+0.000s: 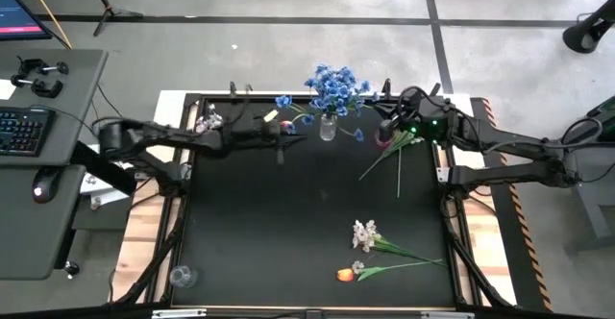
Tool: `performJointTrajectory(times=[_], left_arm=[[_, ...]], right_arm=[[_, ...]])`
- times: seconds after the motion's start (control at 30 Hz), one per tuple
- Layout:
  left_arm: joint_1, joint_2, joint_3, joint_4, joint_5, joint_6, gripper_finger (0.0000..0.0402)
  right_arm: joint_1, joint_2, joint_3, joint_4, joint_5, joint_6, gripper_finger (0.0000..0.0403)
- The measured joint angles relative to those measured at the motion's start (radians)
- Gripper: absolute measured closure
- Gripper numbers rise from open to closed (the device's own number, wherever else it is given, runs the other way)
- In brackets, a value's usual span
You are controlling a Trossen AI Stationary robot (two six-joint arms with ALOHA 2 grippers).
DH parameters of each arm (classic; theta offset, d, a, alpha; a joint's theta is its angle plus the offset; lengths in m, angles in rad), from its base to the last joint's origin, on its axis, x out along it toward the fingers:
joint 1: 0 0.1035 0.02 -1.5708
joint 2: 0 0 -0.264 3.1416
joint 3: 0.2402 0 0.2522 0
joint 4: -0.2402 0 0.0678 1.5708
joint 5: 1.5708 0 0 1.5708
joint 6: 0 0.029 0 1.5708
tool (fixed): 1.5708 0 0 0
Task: Sort flowers into vase by color
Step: Adjust the top transparent vase
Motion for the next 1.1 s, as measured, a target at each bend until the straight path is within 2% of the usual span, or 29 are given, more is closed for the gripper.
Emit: performJointTrajectory(times=[0.17, 0.53, 0.7, 0.87, 1.0, 1.1], left_arm=[[0.04, 0.123, 0.085, -0.004, 0.006, 0.036, 0.0401], [0.089, 0.184, 0.118, 0.024, -0.054, 0.023, 0.0394], [0.072, 0.179, 0.118, -0.031, -0.063, -0.042, 0.0357], [0.041, 0.179, 0.101, -0.043, -0.142, -0.102, 0.0301], [0.02, 0.18, 0.092, 0.009, -0.25, -0.077, 0.0257], [0.019, 0.201, 0.106, 0.114, -0.289, -0.045, 0.0233]], right_arm=[[0.0, 0.008, 0.0, -0.002, -0.022, 0.0, 0.0398], [0.0, 0.008, 0.0, 0.0, -0.035, 0.026, 0.0391], [0.0, 0.008, 0.0, 0.0, -0.041, 0.024, 0.0391], [0.0, 0.008, 0.0, 0.0, -0.041, 0.026, 0.0391], [0.0, 0.008, 0.0, 0.0, -0.041, 0.026, 0.0391], [0.0, 0.008, 0.0, 0.0, -0.041, 0.024, 0.0391]])
